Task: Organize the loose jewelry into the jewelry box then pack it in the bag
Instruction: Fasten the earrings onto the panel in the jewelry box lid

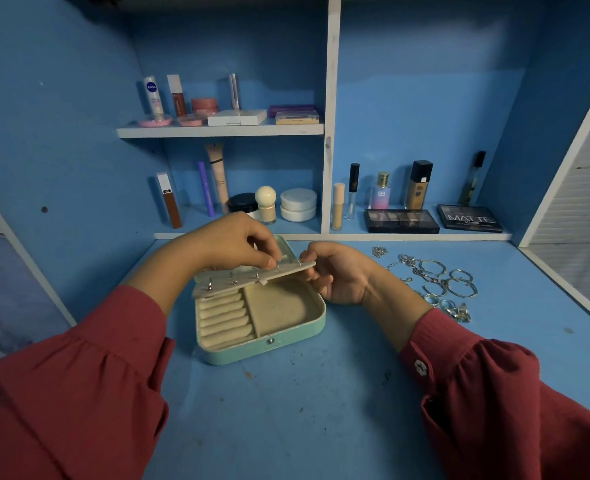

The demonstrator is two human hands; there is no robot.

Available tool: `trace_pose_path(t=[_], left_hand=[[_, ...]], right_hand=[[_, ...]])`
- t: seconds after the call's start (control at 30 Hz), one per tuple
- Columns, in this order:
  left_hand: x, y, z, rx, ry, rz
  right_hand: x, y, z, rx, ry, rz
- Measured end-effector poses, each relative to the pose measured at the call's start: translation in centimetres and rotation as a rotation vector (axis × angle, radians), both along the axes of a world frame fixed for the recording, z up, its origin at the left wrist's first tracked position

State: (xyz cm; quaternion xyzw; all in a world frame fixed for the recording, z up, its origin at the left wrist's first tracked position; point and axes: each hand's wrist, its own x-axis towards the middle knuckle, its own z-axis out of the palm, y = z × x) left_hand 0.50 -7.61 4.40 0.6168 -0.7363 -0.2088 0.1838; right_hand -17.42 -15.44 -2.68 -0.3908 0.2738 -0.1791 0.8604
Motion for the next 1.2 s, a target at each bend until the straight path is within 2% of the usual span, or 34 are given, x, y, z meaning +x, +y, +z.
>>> trace_pose_path(t=[1.0, 1.2], left_hand=[[-1.9, -0.4, 0.8, 0.116, -0.219, -0.035], [-0.9, -0.4, 1.1, 0.050, -0.151, -0.027]], right_hand=[[0.0, 0.2, 0.3, -0.059, 0.067, -0.066], [0.0, 0.3, 0.3, -0.045, 0.041, -0.044]])
